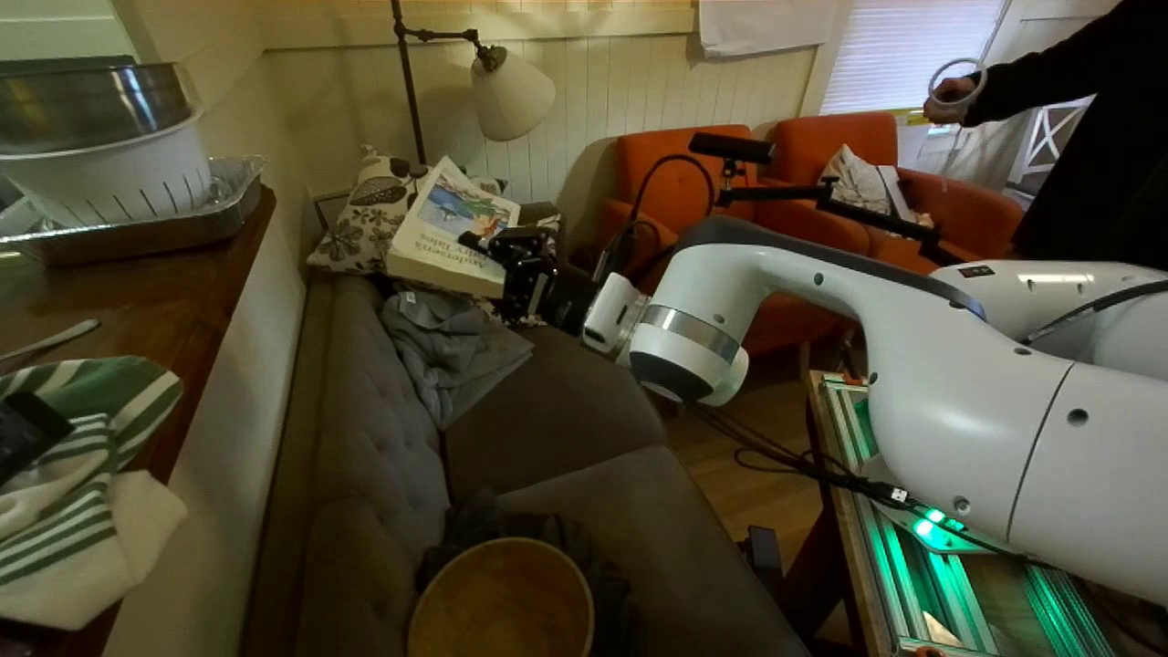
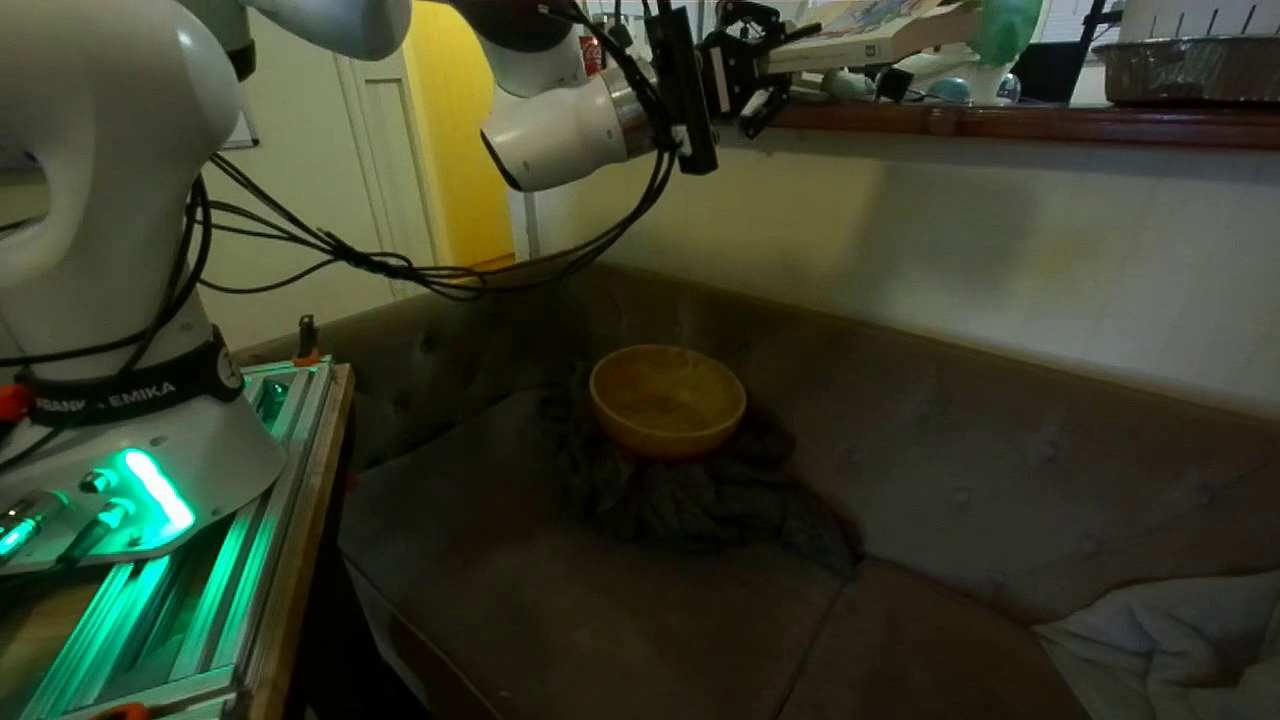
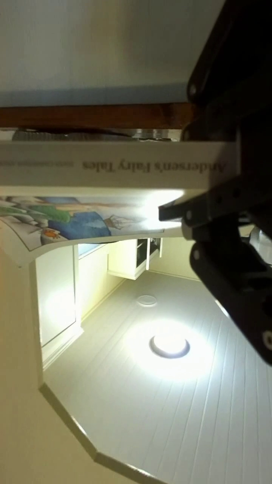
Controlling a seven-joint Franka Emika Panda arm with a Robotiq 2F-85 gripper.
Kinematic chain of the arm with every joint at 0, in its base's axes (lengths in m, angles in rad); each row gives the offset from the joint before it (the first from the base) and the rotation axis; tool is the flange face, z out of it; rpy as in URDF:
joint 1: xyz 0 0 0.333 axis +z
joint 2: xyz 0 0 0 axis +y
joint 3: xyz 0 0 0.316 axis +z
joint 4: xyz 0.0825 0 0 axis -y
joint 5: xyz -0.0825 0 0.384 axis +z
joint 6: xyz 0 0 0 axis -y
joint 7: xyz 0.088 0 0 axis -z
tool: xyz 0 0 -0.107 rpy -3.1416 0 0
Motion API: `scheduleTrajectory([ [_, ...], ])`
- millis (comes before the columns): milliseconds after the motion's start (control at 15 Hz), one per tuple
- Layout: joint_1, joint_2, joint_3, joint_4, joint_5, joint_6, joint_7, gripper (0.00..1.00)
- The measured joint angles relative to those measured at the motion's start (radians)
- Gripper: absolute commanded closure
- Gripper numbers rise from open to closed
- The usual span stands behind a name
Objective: Put the brown bowl on the blanket, then remove the book from the bowl
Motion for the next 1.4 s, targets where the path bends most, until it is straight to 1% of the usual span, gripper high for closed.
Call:
scheduleTrajectory([
  [67, 0.004, -0.024, 0.001, 0.022, 0.000, -0.008, -0.052, 0.94],
  [200, 0.011, -0.031, -0.009, 0.067, 0.000, 0.033, -0.070, 0.94],
  [267, 0.016, -0.040, -0.010, 0.083, 0.000, 0.033, -0.100, 0.94],
  [333, 0.018, -0.064, -0.012, 0.095, 0.001, 0.031, -0.142, 0.76],
  [467, 0.017, -0.128, -0.042, 0.107, 0.001, 0.031, -0.216, 0.76],
  [600, 0.013, -0.183, -0.064, 0.107, 0.001, 0.031, -0.259, 0.76],
  [667, 0.011, -0.203, -0.066, 0.107, 0.001, 0.031, -0.270, 0.94],
  [800, 0.009, -0.216, -0.064, 0.106, 0.001, 0.033, -0.277, 0.94],
  [933, 0.005, -0.238, -0.048, 0.105, 0.001, 0.006, -0.301, 0.94],
  [1133, -0.017, -0.225, -0.044, 0.142, 0.001, 0.006, -0.299, 0.94],
  [1400, -0.038, -0.170, -0.078, 0.216, 0.001, 0.040, -0.299, 0.94],
])
